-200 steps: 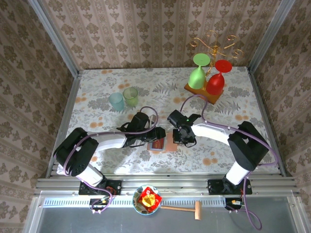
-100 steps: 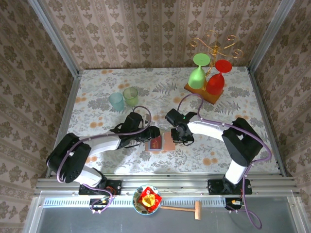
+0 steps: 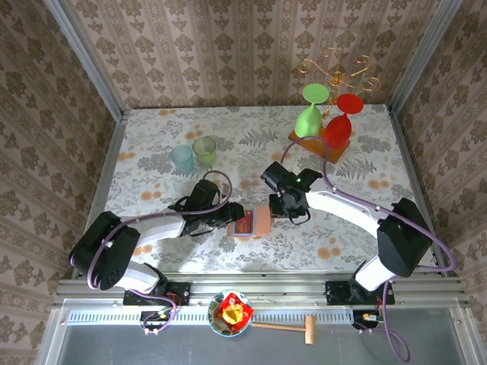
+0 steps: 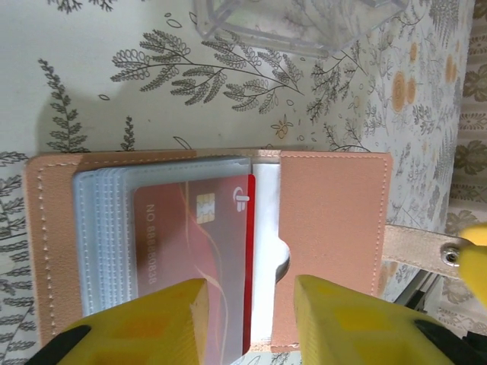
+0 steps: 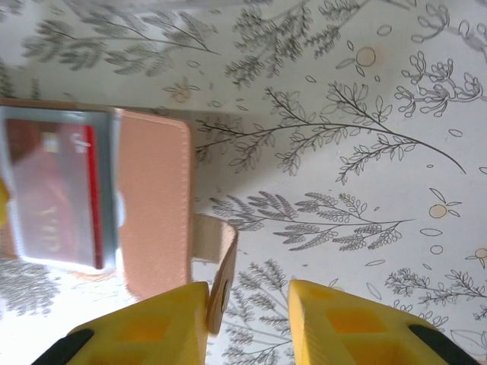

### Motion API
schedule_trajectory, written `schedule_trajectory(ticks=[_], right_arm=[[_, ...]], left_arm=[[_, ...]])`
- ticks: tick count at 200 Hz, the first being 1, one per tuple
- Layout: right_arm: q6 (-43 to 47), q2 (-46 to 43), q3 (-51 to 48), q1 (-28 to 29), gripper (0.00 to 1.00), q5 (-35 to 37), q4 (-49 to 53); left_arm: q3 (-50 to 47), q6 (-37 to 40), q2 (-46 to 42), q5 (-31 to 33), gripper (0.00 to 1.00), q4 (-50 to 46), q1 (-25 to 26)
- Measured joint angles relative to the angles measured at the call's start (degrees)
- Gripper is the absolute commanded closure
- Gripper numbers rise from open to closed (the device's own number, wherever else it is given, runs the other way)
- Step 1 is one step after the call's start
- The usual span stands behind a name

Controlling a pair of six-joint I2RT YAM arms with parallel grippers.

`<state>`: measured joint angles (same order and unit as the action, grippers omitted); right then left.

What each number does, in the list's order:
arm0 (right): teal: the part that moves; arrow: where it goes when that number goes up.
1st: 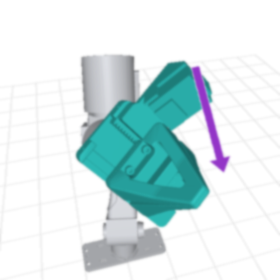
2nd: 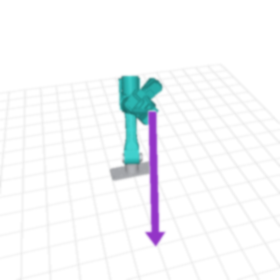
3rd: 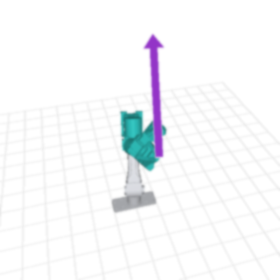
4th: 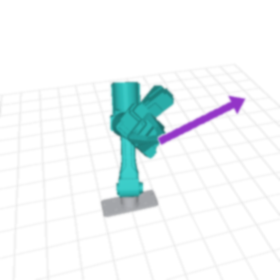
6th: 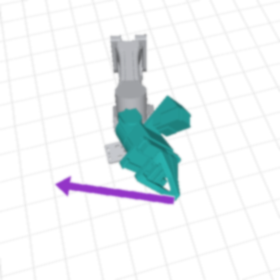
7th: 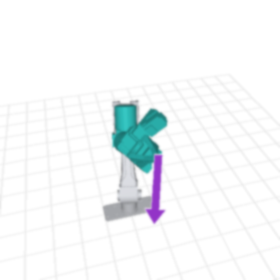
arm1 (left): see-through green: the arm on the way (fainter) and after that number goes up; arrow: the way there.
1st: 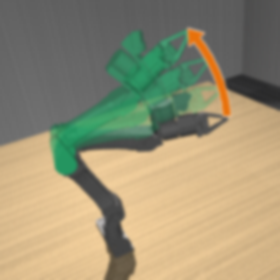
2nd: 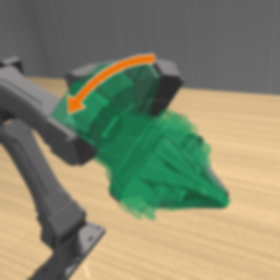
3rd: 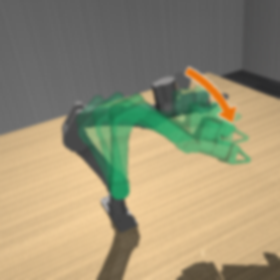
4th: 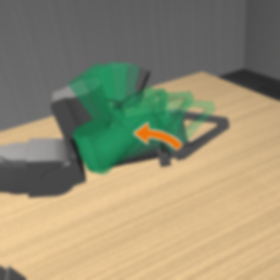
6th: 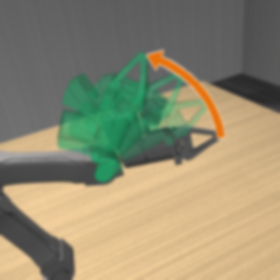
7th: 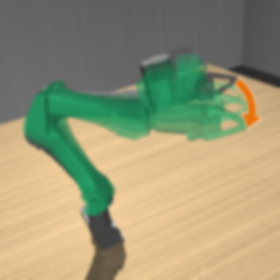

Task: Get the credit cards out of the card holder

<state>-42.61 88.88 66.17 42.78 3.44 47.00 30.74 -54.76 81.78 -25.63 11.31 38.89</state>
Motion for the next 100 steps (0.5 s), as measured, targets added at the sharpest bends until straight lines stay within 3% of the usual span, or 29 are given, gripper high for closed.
schedule_trajectory(ticks=[58,100], right_arm=[[-2.23,-1.62,0.9,2.78,0.67,-6.93,-6.97],[-2.99,5.01,0.92,4.9,0.68,-11.65,-11.37]], left_arm=[[-0.85,0.42,-1.38,0.63,0.64,-1.33,0.0],[-1.9,0.37,-1.73,1.29,0.64,-1.79,0.07]])
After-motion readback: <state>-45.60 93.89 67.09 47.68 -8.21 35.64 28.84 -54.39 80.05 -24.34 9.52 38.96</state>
